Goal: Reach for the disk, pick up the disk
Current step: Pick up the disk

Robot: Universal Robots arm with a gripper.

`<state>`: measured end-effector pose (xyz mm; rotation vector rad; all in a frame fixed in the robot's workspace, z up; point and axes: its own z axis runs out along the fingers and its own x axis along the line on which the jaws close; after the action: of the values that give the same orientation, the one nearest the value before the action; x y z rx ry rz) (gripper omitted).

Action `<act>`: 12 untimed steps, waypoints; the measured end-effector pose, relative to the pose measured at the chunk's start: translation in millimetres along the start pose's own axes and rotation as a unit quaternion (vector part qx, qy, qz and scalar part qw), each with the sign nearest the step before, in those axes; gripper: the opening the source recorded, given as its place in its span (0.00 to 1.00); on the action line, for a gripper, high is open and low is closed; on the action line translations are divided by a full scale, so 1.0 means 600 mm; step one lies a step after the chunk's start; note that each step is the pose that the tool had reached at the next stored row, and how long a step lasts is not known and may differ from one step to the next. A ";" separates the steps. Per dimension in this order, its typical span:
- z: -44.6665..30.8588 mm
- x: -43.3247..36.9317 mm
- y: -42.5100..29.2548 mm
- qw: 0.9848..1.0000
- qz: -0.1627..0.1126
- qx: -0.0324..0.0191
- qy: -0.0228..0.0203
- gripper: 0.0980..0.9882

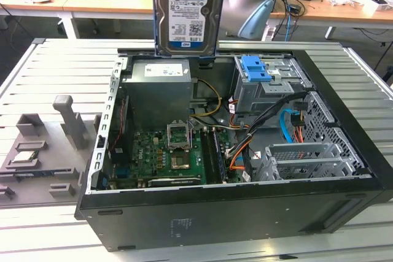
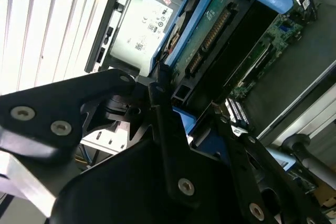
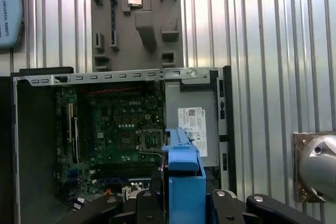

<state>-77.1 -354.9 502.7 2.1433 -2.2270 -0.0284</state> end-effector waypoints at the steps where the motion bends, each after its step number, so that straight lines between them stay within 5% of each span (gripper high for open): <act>1: 0.000 0.000 -0.005 1.000 0.000 0.000 0.000 0.30; 12: -0.004 -0.003 -0.089 1.000 0.000 -0.001 0.000 0.30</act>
<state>-23.8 -354.9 502.7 2.1420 -2.2259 -0.0310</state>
